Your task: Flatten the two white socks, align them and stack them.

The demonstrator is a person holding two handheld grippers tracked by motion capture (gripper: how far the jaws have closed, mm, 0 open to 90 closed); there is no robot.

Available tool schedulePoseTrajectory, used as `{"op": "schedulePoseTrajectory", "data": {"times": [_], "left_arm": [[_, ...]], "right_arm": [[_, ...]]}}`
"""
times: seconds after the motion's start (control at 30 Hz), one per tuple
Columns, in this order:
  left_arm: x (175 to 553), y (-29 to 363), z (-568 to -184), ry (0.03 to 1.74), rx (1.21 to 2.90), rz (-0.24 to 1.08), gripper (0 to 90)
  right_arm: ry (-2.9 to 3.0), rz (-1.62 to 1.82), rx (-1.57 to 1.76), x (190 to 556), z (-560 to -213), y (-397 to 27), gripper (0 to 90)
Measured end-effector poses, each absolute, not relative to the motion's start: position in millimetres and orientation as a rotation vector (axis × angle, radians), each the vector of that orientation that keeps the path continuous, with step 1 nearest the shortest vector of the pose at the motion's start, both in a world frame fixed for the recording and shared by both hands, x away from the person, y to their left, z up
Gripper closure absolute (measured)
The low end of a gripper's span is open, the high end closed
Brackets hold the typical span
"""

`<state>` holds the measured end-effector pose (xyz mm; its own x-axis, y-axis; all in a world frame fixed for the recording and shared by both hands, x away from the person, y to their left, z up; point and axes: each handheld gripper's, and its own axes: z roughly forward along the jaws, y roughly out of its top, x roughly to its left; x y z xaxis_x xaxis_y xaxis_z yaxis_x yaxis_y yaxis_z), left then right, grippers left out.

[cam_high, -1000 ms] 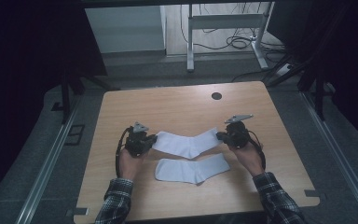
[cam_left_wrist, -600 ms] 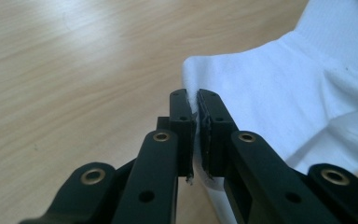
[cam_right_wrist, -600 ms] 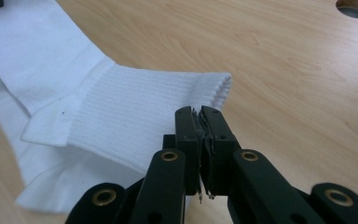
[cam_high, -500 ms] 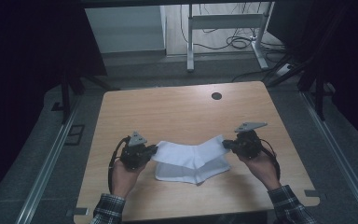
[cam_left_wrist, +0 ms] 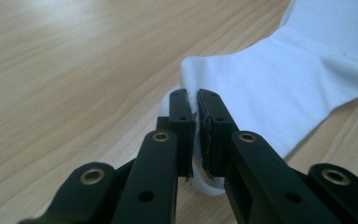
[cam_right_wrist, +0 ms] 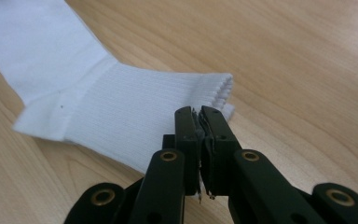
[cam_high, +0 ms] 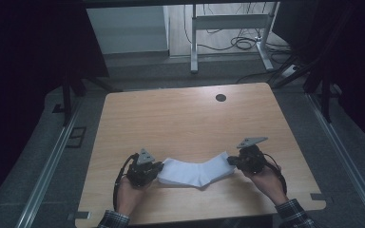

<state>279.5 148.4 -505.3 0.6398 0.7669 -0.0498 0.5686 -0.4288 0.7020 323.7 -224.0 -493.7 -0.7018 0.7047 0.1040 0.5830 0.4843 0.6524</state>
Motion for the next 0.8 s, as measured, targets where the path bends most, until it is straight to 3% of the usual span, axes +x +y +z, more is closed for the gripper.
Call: {"op": "schedulePoseTrajectory", "data": {"times": [0.1,0.27,0.37,0.67,0.8], "left_arm": [[282,145,-515,1.044,2.188,0.365,83.6],[282,145,-518,1.063,2.165,0.405,60.5],[281,150,-513,1.076,2.134,0.407,52.5],[283,148,-530,1.122,2.171,0.369,50.4],[286,148,-534,1.116,2.160,0.309,60.3]], "right_arm": [[2.563,0.976,1.113,324,-501,-221,83.8],[2.552,0.931,1.109,324,-505,-223,71.3],[2.511,0.977,1.097,324,-498,-223,64.3],[2.539,0.924,1.121,329,-515,-215,55.7],[2.558,0.936,1.144,330,-521,-216,61.3]]}}
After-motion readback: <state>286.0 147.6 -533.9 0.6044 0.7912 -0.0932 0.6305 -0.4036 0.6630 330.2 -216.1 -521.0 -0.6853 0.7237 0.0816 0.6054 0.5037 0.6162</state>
